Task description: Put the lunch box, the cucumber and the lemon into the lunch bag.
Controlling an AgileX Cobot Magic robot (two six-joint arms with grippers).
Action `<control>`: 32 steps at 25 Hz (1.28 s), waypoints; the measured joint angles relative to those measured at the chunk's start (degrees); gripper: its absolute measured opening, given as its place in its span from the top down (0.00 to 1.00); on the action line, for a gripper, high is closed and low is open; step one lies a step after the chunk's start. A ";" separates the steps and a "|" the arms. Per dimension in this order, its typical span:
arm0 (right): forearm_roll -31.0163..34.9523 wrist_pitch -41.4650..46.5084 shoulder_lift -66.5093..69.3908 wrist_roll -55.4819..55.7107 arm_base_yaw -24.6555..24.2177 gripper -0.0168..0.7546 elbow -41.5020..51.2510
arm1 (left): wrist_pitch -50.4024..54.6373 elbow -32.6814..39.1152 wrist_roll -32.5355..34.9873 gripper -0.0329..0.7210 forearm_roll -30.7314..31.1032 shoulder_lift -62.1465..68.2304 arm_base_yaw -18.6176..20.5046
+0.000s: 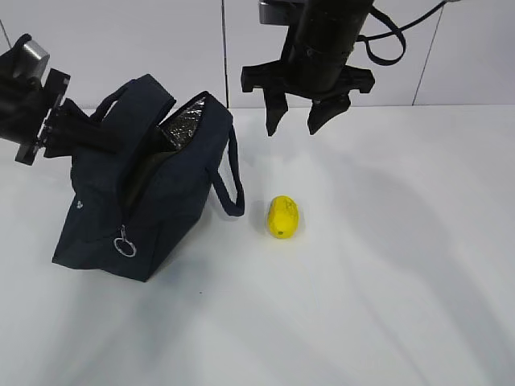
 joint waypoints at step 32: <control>1.66 -0.68 15.43 10.87 0.00 0.25 0.00 | -1.76 0.00 0.18 0.97 2.81 0.00 0.59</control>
